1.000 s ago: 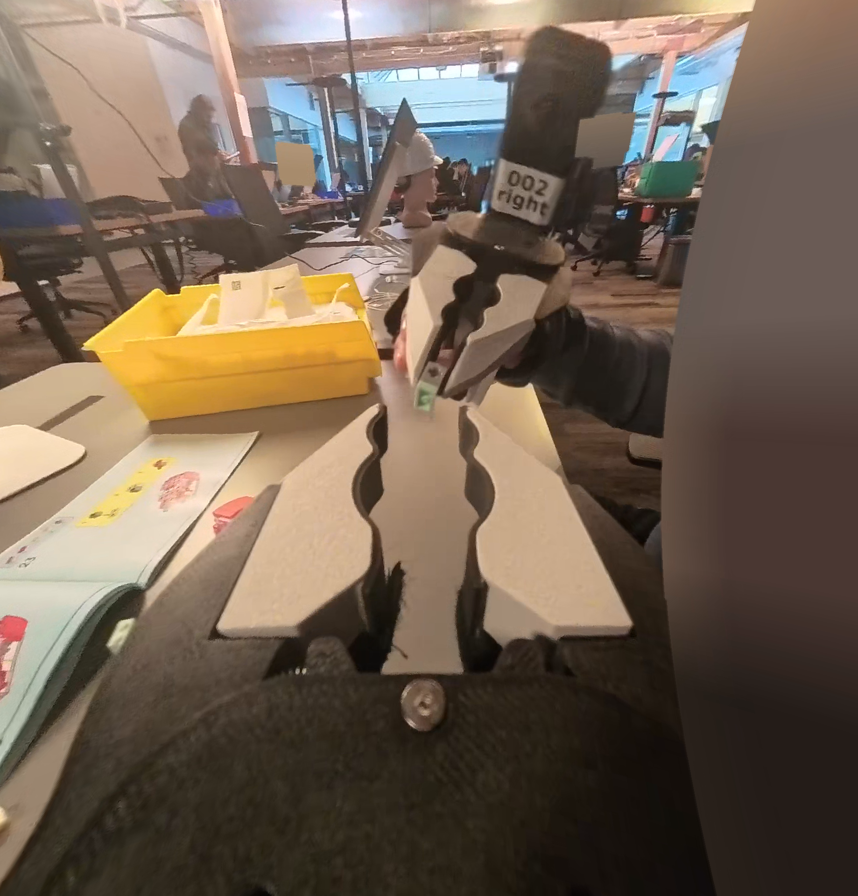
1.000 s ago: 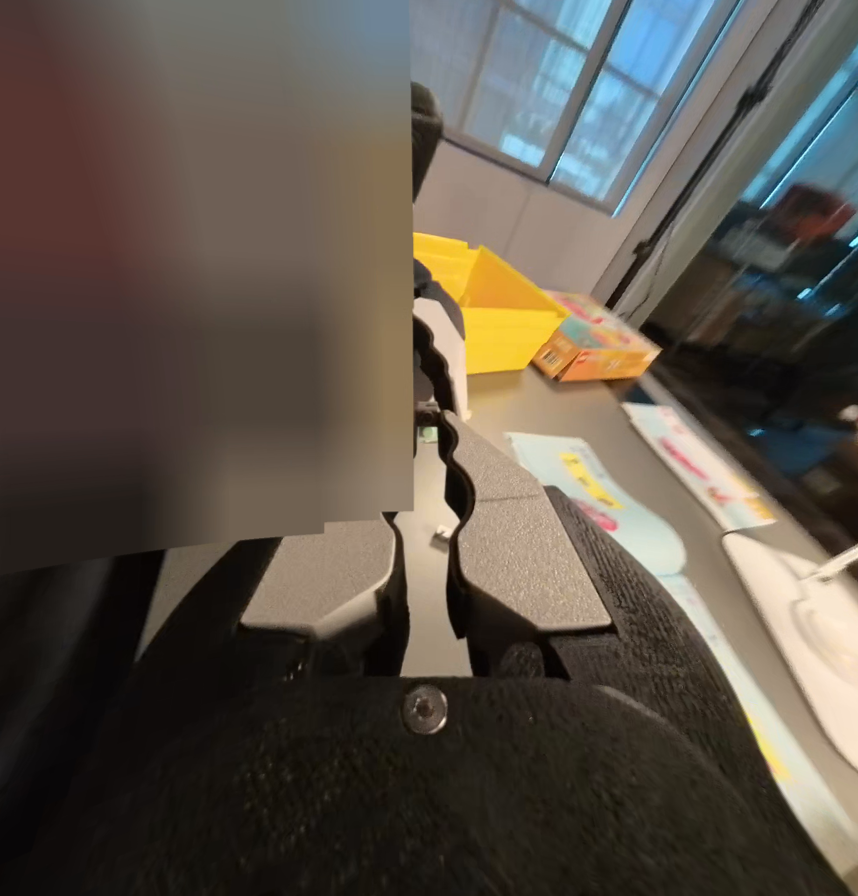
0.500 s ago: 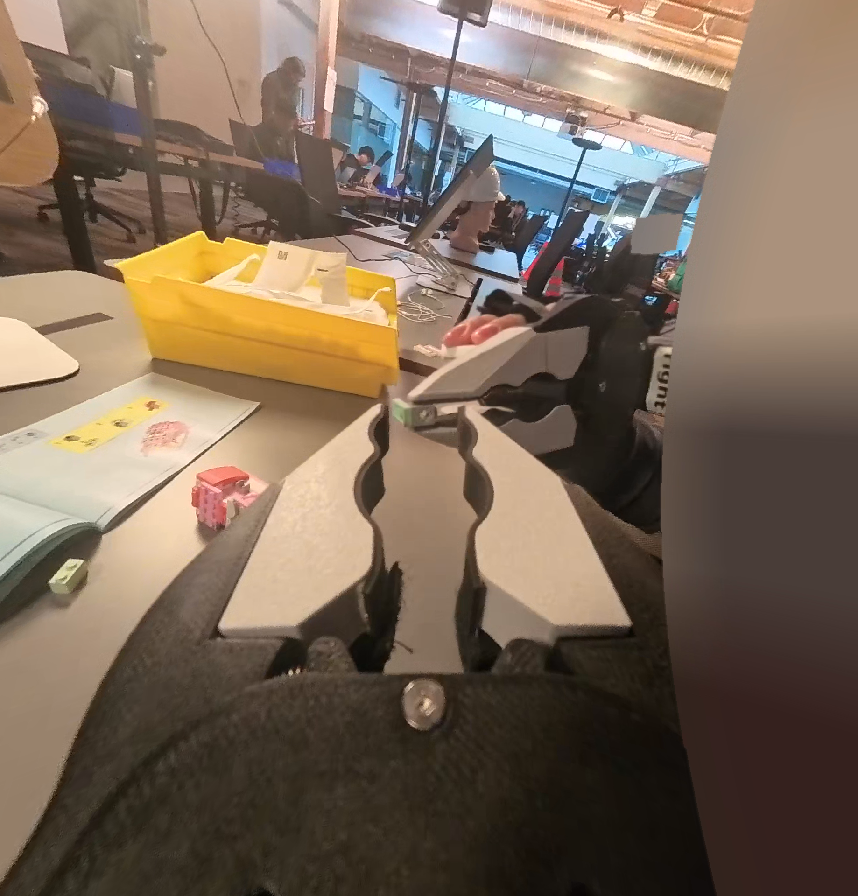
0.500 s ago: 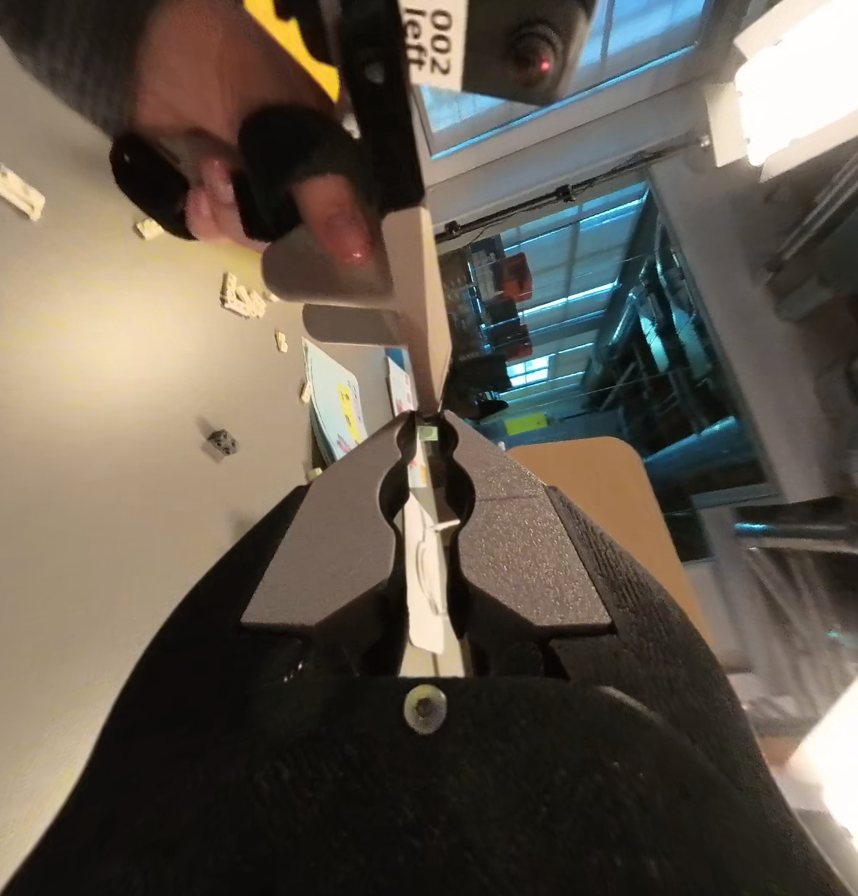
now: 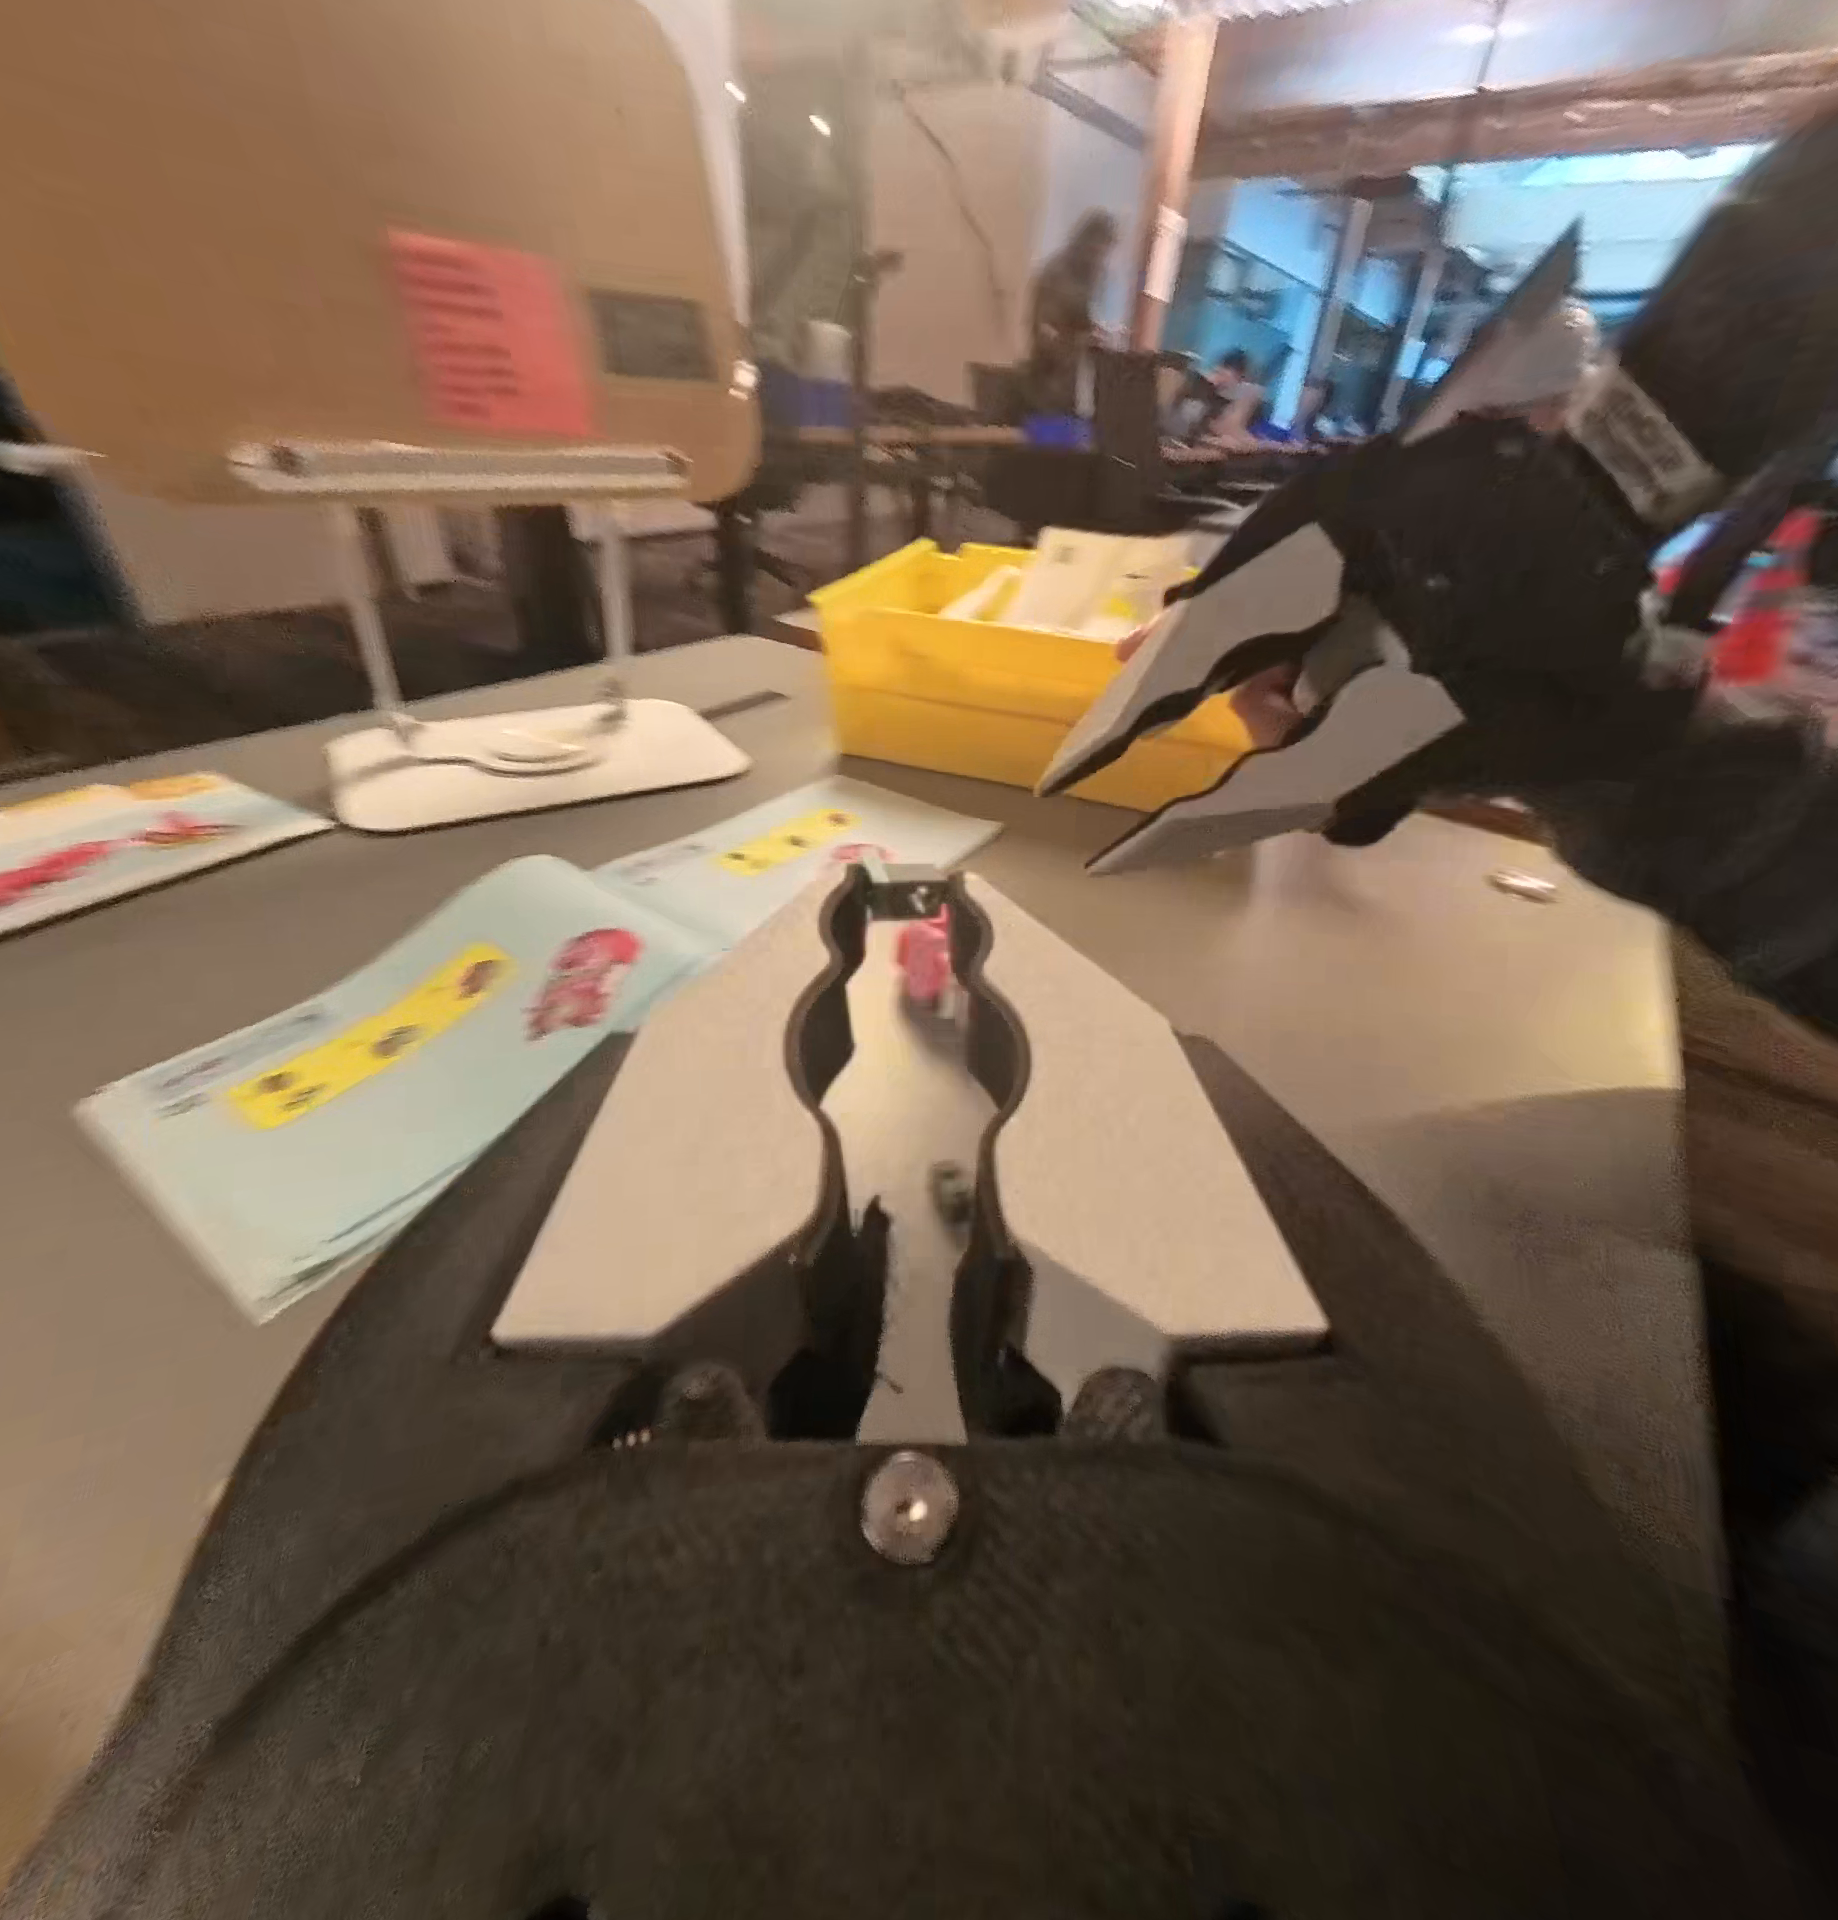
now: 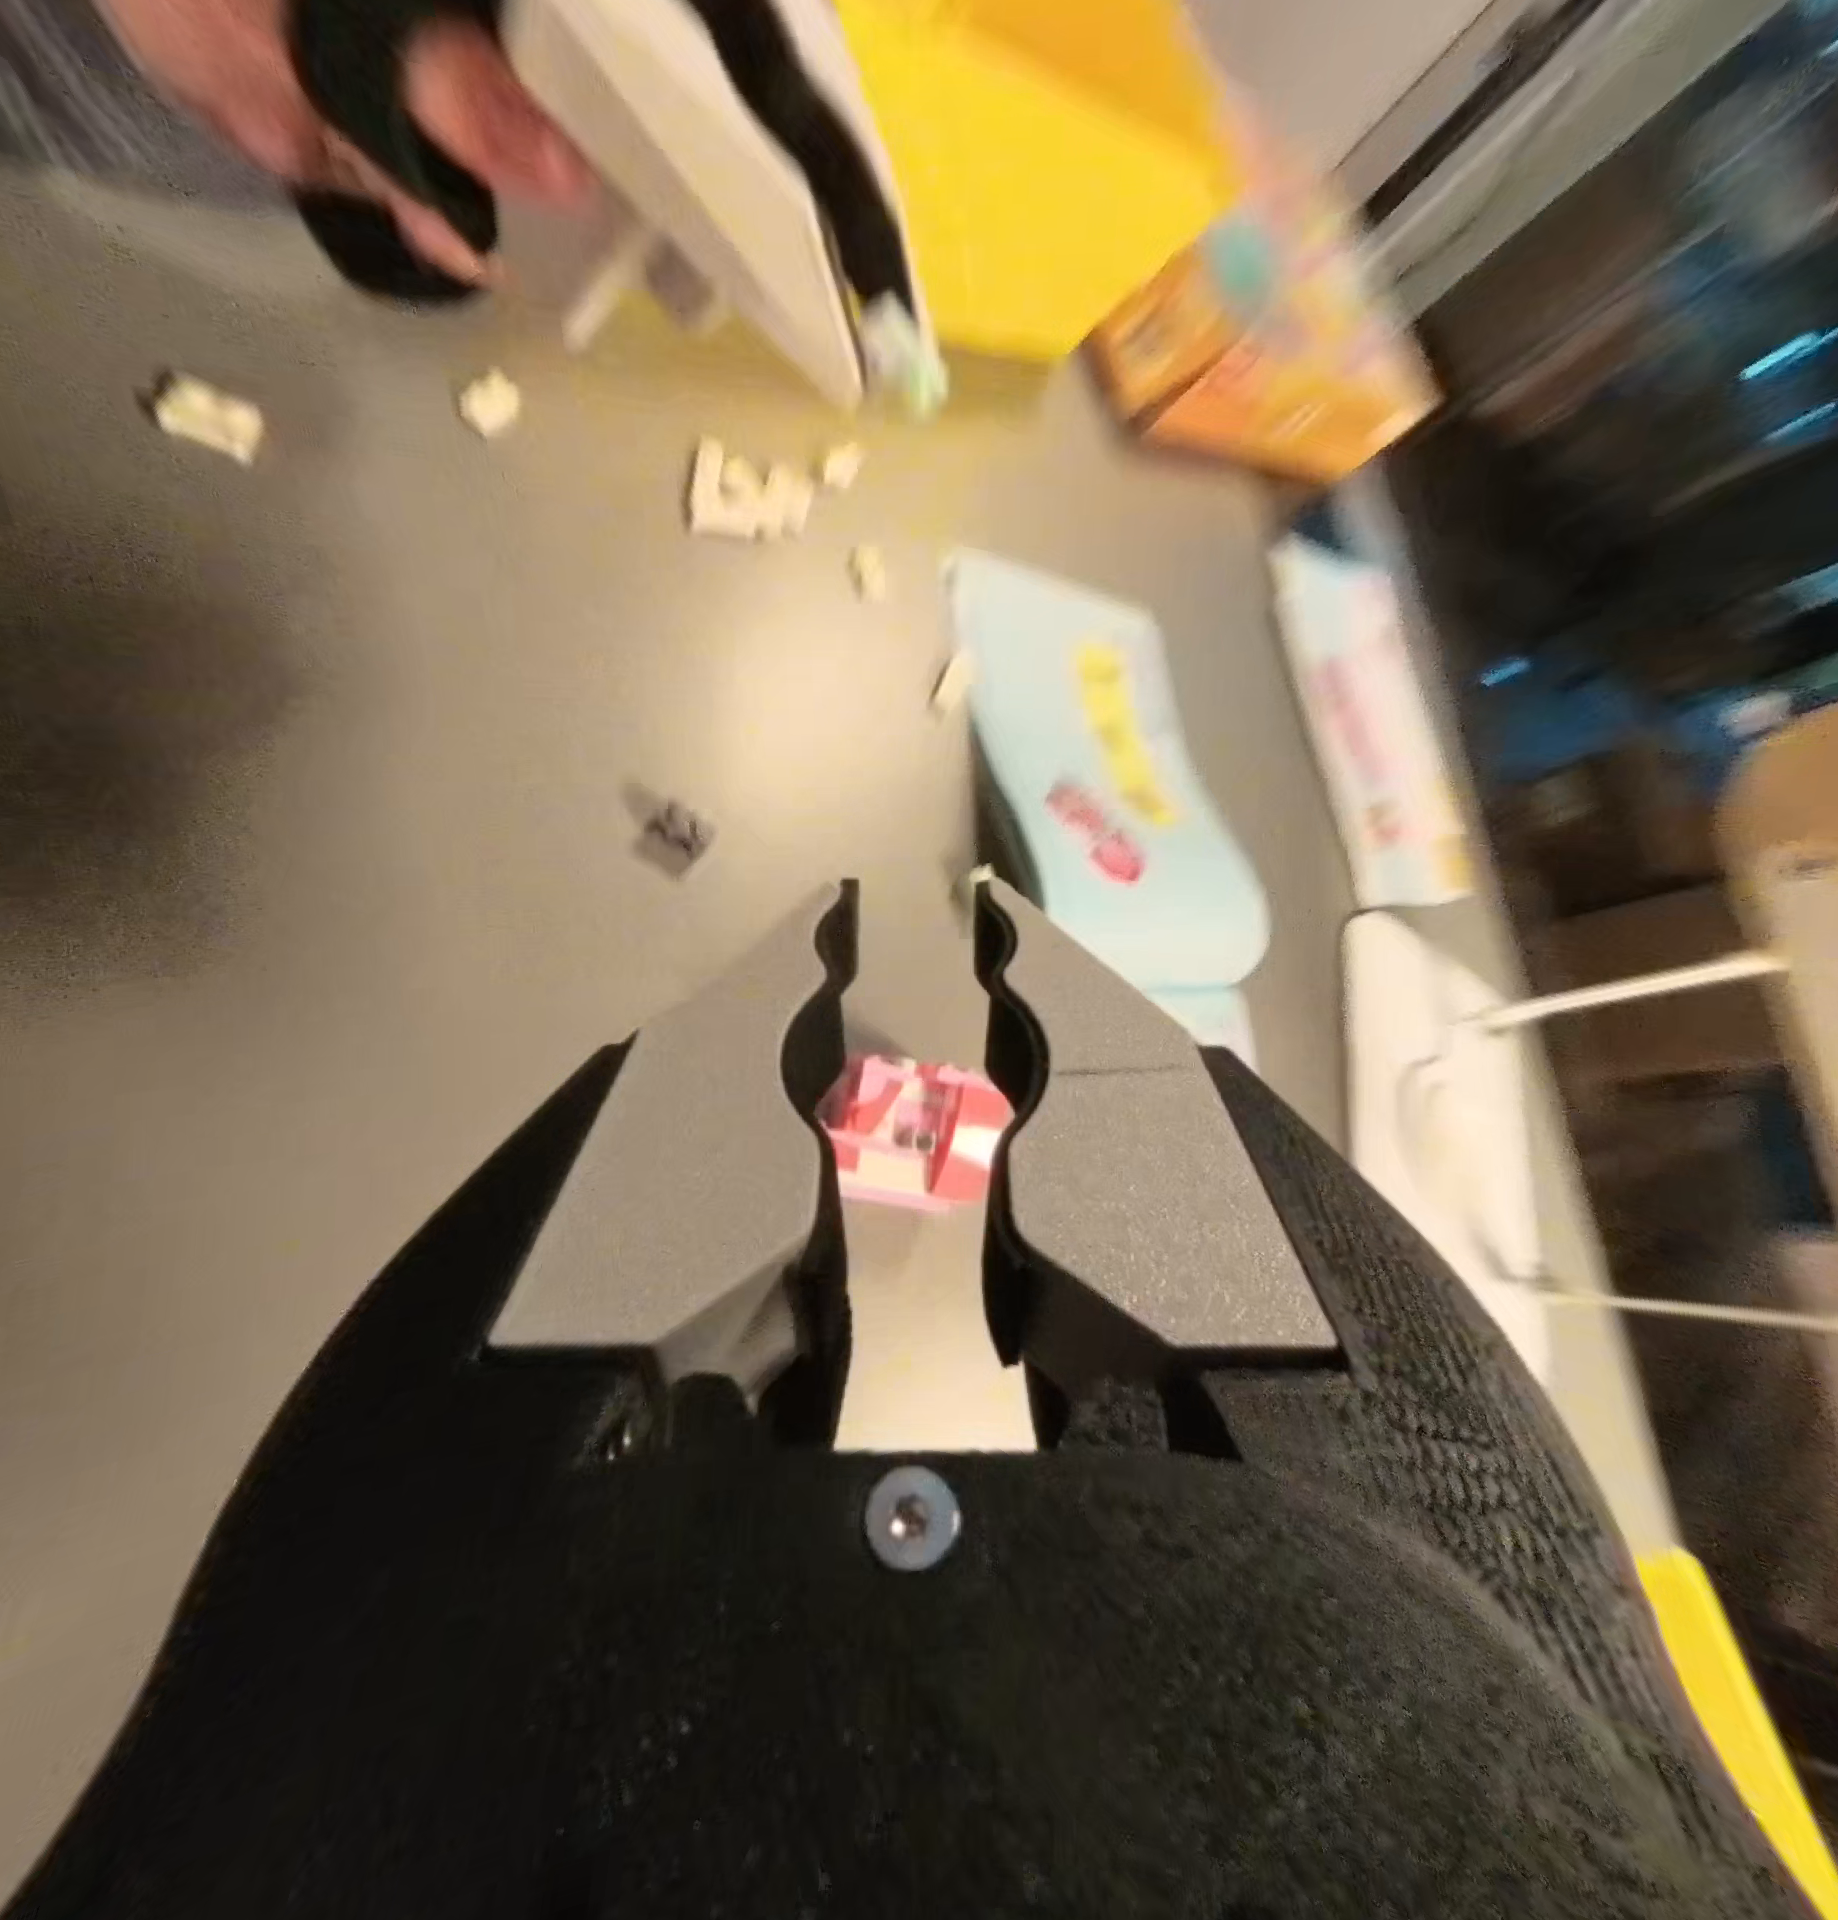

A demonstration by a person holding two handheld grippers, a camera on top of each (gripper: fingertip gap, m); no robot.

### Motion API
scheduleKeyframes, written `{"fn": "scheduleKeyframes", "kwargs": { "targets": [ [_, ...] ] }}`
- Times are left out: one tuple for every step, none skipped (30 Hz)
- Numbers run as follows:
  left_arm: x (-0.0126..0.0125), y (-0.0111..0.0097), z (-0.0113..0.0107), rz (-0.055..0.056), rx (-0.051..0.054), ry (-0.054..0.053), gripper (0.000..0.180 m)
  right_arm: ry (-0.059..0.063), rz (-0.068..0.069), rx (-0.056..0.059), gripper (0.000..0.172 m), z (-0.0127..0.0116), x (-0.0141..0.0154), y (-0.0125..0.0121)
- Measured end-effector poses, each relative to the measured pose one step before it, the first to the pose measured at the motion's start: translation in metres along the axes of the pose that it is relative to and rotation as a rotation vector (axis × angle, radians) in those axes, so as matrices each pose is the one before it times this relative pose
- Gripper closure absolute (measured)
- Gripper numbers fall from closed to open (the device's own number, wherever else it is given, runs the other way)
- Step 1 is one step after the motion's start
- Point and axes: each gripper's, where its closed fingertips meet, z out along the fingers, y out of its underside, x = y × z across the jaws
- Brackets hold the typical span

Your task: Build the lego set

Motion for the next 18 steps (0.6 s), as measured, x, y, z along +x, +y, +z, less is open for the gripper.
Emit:
{"fn": "scheduleKeyframes", "kwargs": {
  "targets": [
    [-0.00803, 0.00148, -0.0024, 0.0093, 0.0233, -0.0352, 0.167, -0.0928, 0.0246, -0.0682, 0.151, 0.01246, 0.0043, 0.01013],
    [-0.00489, -0.00005, -0.00164, 0.0029, 0.0212, -0.0199, 0.167, -0.0646, 0.0116, -0.0469, 0.151, 0.01269, 0.00765, 0.00539],
    [-0.00249, -0.00164, -0.00154, 0.0034, 0.0161, -0.0102, 0.167, -0.0555, -0.0049, -0.0298, 0.151, 0.01264, 0.00697, 0.00261],
    [-0.00257, -0.00256, -0.00196, 0.0175, 0.0146, -0.0153, 0.167, -0.0468, -0.01, -0.0253, 0.151, 0.01248, 0.00597, 0.00203],
    [-0.00331, -0.00152, -0.00192, 0.025, 0.009, -0.0219, 0.166, -0.0451, -0.0078, -0.0304, 0.151, 0.01211, 0.00413, 0.00316],
    [-0.00256, -0.00017, -0.00144, 0.017, 0.0004, -0.0167, 0.167, -0.0539, -0.0042, -0.0364, 0.151, 0.01155, 0.00085, 0.00422],
    [-0.00134, 0.00012, -0.00121, 0.0063, 0.0014, -0.0087, 0.167, -0.0442, -0.0044, -0.0376, 0.151, 0.01081, 0.00043, 0.00473],
    [-0.00056, 0.00007, -0.00095, -0.0023, 0.004, -0.0033, 0.167, -0.0325, -0.008, -0.0328, 0.151, 0.0093, 0.00063, 0.00457],
    [-0.00028, 0.00036, -0.00069, -0.0061, 0.0022, -0.0006, 0.167, -0.0315, -0.004, -0.0311, 0.153, 0.00741, -0.00023, 0.00457],
    [-0.00022, 0.00059, -0.00025, -0.0057, -0.0006, 0.0004, 0.167, -0.0246, 0.0079, -0.0267, 0.154, 0.00574, 0.00059, 0.00405],
    [-0.00022, 0.00038, -0.00014, -0.0053, -0.0013, 0.0003, 0.167, -0.0024, 0.015, -0.0096, 0.153, 0.0039, 0.00347, 0.00157],
    [0.0002, -0.00125, -0.00046, -0.0031, 0.0071, 0.0017, 0.167, 0.0007, 0.0091, 0.0098, 0.153, 0.00194, 0.00269, -0.00126],
    [0.00029, -0.00247, -0.00081, -0.0008, 0.0138, 0.0011, 0.167, -0.0013, 0.0022, 0.0163, 0.153, 0.00077, 0.00135, -0.00248],
    [-0.00004, -0.00176, -0.00083, -0.001, 0.0095, -0.0006, 0.167, 0.0035, -0.0056, 0.0041, 0.152, 0.00053, 0.00155, -0.00132],
    [-0.00022, -0.00029, -0.00032, -0.0038, 0.0018, 0.0007, 0.167, 0.0039, -0.0137, -0.0114, 0.152, 0.00082, 0.00141, 0.0004],
    [0.00007, 0.00004, -0.00005, -0.0071, -0.0003, 0.003, 0.166, 0.0088, -0.0195, -0.0192, 0.151, 0.00108, 0.00225, 0.00091],
    [0.00014, -0.00026, 0.00004, -0.0066, 0.0024, 0.0035, 0.167, 0.0105, -0.0226, -0.014, 0.151, 0.00103, 0.00263, -0.00031],
    [-0.00002, 0.00011, 0.00001, -0.0034, 0.0006, 0.002, 0.167, 0.0001, -0.0165, -0.0123, 0.152, 0.00103, 0.00173, -0.00112]
  ]
}}
